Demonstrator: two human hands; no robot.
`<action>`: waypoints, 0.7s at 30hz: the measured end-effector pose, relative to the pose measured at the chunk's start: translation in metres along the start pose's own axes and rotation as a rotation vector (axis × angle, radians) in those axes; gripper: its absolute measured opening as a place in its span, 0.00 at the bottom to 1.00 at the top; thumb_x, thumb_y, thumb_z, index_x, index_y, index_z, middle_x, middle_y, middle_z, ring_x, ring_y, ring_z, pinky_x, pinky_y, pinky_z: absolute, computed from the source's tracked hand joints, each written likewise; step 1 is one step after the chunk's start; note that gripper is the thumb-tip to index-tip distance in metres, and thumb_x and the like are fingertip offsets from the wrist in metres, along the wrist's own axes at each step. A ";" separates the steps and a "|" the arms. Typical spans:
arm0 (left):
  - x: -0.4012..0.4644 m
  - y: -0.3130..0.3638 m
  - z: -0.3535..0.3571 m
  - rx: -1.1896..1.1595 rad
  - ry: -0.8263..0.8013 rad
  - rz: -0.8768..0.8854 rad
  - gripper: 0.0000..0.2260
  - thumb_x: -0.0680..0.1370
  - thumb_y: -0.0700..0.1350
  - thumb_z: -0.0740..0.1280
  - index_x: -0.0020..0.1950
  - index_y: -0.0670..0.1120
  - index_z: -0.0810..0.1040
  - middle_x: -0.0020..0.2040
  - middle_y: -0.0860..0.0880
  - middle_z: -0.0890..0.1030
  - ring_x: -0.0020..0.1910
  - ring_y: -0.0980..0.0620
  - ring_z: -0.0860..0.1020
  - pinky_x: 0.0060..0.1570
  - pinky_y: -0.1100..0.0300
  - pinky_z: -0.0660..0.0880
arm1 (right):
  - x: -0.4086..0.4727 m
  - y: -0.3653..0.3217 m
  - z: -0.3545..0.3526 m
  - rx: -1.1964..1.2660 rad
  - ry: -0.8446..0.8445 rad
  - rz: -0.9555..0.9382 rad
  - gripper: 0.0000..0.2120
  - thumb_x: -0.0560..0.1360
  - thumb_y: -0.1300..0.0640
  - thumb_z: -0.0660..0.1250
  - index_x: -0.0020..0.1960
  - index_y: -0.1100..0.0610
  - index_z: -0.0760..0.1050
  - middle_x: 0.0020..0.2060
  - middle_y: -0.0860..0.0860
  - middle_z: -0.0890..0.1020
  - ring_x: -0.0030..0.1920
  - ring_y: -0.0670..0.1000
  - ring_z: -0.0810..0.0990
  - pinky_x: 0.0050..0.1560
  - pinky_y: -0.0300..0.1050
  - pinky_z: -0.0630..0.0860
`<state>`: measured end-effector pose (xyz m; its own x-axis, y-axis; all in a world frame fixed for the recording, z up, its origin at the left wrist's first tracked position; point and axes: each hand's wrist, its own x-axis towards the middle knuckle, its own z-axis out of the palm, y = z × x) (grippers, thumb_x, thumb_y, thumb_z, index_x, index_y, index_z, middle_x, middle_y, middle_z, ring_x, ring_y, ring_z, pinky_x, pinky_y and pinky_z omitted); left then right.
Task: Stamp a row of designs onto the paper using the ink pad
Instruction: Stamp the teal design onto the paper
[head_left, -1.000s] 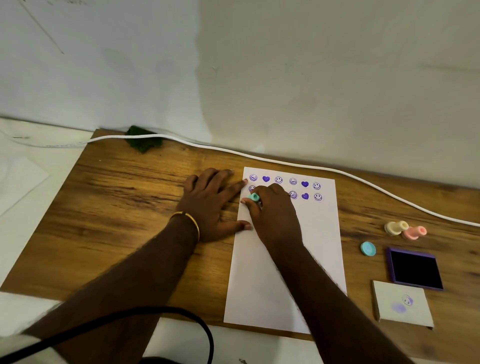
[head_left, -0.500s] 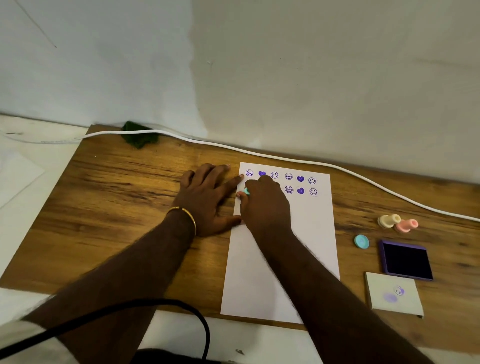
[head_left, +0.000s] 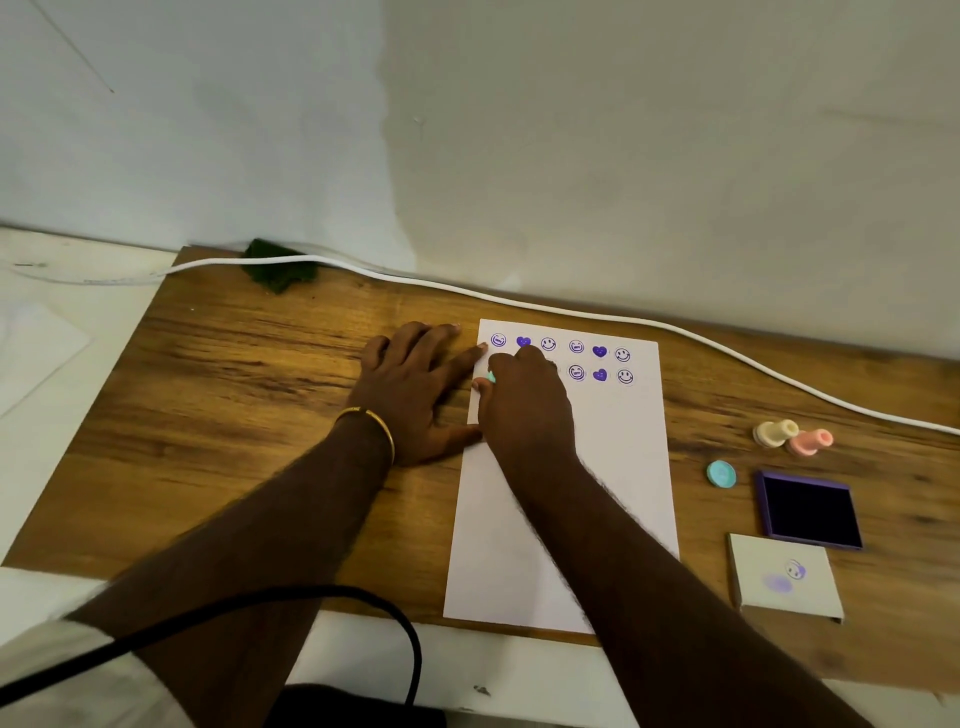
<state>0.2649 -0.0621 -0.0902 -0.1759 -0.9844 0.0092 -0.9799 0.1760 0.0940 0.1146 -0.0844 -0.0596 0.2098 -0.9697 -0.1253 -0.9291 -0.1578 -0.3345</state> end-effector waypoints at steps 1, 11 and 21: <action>0.000 0.000 0.000 -0.001 -0.001 0.002 0.40 0.67 0.77 0.49 0.76 0.62 0.55 0.77 0.48 0.59 0.74 0.42 0.56 0.67 0.38 0.55 | 0.000 -0.001 -0.001 -0.008 0.002 -0.002 0.17 0.79 0.53 0.63 0.67 0.55 0.72 0.63 0.56 0.74 0.61 0.55 0.74 0.58 0.47 0.73; 0.000 0.000 0.001 0.014 0.012 0.007 0.39 0.68 0.77 0.51 0.76 0.62 0.55 0.76 0.48 0.60 0.74 0.42 0.56 0.67 0.38 0.56 | 0.001 0.001 0.002 0.011 0.005 0.016 0.16 0.80 0.53 0.62 0.67 0.55 0.72 0.63 0.56 0.74 0.62 0.54 0.74 0.59 0.46 0.72; 0.001 -0.002 0.004 0.021 0.022 0.007 0.39 0.68 0.77 0.52 0.76 0.63 0.55 0.76 0.48 0.60 0.74 0.42 0.57 0.66 0.39 0.56 | 0.001 0.004 0.002 0.004 0.013 -0.017 0.15 0.81 0.54 0.60 0.67 0.55 0.71 0.63 0.56 0.73 0.62 0.55 0.73 0.60 0.46 0.70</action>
<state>0.2660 -0.0631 -0.0945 -0.1806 -0.9831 0.0314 -0.9805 0.1824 0.0728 0.1114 -0.0859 -0.0628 0.2216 -0.9691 -0.1079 -0.9242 -0.1734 -0.3403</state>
